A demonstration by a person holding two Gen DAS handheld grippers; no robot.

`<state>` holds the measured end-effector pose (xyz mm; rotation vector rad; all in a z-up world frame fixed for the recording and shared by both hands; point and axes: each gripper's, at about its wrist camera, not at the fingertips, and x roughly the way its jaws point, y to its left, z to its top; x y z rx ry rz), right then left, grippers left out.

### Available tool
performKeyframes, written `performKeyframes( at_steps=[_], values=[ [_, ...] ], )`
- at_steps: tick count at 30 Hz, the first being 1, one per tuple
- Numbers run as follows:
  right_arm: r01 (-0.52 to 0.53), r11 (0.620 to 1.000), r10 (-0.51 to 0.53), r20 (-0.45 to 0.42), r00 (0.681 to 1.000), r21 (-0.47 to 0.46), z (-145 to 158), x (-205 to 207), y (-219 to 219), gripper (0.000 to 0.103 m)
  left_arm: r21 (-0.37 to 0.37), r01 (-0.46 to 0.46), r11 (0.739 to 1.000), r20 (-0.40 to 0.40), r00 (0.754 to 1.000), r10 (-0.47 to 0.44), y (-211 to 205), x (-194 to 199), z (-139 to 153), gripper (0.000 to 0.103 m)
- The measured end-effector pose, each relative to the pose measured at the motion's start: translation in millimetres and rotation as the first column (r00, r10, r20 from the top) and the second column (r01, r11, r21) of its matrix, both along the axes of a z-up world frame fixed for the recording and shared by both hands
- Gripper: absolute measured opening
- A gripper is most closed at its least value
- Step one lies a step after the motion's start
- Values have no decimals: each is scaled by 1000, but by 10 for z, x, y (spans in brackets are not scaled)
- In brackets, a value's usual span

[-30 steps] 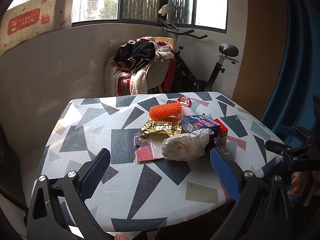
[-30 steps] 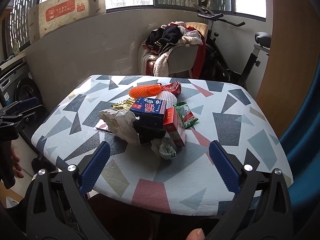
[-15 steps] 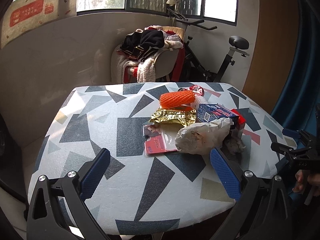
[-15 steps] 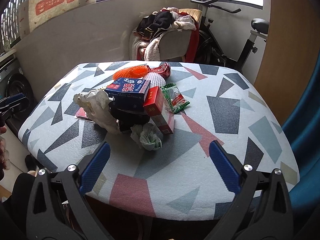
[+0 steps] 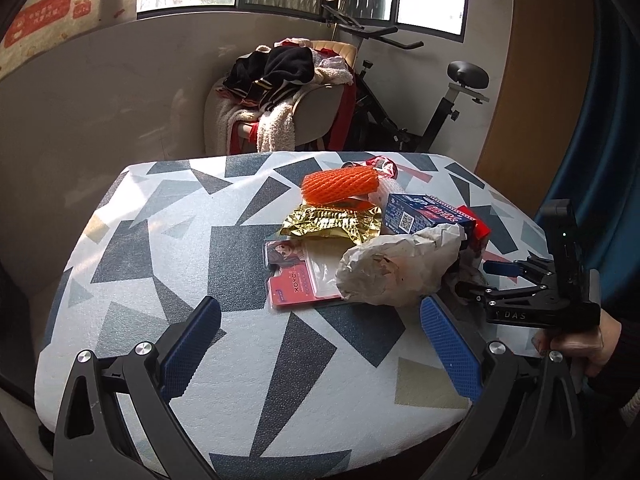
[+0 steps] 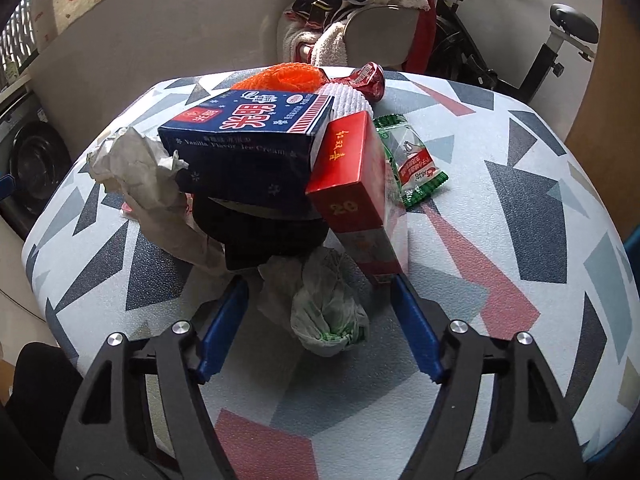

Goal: Collect trash
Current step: 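Reach the right gripper to the white-green plastic bag and close on it, then lift the plastic bag with the right gripper while the left gripper grasps the crumpled tissue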

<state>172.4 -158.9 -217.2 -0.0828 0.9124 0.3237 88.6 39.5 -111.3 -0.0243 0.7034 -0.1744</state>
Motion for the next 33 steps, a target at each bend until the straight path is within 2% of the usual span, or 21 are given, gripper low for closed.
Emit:
performKeyframes(
  at_steps=[2, 5, 18, 30, 33],
  values=[
    [-14, 1000, 13, -30, 999, -24, -69, 40, 40, 53, -5, 5, 1000, -9, 1000, -5, -22, 44, -21, 98],
    [-20, 1000, 20, -30, 999, -6, -31, -11, 9, 46, -16, 14, 1000, -15, 1000, -14, -58, 92, -35, 98],
    [-31, 999, 32, -21, 999, 11, 30, -350, -100, 45, -23, 56, 998, -21, 998, -56, -222, 98, -29, 98],
    [-12, 1000, 12, 3, 1000, 9, 88, -512, -232, 44, -125, 40, 991, -81, 995, -51, -188, 239, -29, 97],
    [-4, 1000, 4, 20, 1000, 10, 118, -544, -256, 44, -170, 37, 985, -105, 993, -56, -208, 317, -49, 94]
  ],
)
